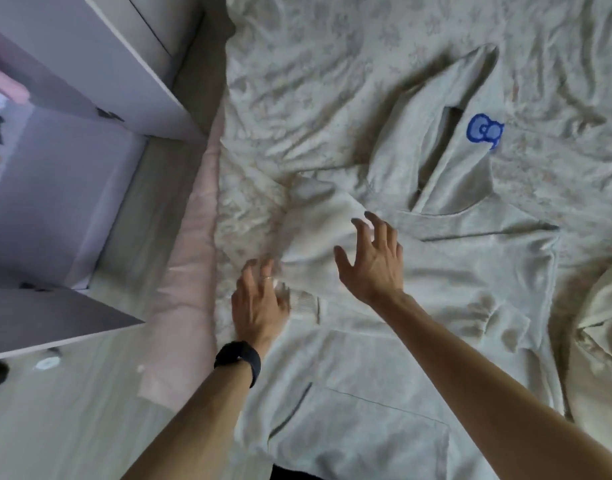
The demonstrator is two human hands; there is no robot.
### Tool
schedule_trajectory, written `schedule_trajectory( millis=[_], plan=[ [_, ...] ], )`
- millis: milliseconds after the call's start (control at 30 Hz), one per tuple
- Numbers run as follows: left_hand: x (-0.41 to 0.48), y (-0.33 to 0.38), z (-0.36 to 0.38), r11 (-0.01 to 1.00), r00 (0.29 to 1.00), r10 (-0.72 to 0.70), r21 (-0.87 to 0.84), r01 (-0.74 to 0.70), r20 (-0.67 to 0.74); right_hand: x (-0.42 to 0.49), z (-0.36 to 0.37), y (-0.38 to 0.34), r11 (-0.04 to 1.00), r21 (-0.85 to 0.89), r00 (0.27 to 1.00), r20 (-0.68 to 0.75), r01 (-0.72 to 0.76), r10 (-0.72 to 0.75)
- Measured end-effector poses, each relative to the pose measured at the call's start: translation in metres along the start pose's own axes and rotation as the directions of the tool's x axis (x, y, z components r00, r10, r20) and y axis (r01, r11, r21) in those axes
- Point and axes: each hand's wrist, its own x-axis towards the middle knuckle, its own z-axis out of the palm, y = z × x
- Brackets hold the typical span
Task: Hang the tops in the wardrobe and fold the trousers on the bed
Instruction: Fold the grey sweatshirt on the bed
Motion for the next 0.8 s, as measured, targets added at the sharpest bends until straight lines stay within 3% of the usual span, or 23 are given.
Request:
schedule_trajectory(
  millis=[133, 233, 333, 433, 600, 700, 800],
  plan=[
    [0.033, -0.016, -0.004, 0.987, 0.981, -0.083, -0.120, 0.105, 0.178, 0.085, 0.001, -0.058, 0.997, -0.074, 0.999, 0.047, 0.027, -0.024],
    [0.050, -0.030, 0.000, 0.979, 0.983, -0.023, -0.196, 0.060, 0.183, 0.144, 0.018, -0.082, 0.957, -0.287, 0.958, 0.264, -0.030, 0.109],
    [0.054, -0.057, 0.010, 0.948, 0.988, 0.024, -0.316, 0.026, 0.153, 0.178, 0.039, -0.090, 0.959, -0.271, 0.897, 0.399, -0.085, 0.192],
    [0.054, -0.070, 0.022, 0.919, 0.995, 0.031, -0.395, 0.008, 0.094, 0.189, 0.045, -0.088, 0.980, -0.157, 0.941, 0.298, -0.119, 0.162],
    [0.071, -0.069, 0.014, 0.898, 0.961, -0.029, -0.415, 0.146, 0.275, 0.174, 0.053, -0.083, 0.991, -0.101, 0.982, 0.155, -0.093, 0.108],
    [0.084, -0.066, 0.004, 0.864, 0.929, 0.042, -0.480, 0.151, 0.368, 0.126, 0.052, -0.082, 0.996, -0.086, 0.991, -0.131, 0.026, -0.037],
    [0.101, -0.044, -0.008, 0.667, 0.896, 0.134, -0.707, 0.235, 0.424, 0.057, 0.056, -0.064, 0.992, -0.128, 0.970, -0.237, 0.013, -0.043]
  ],
)
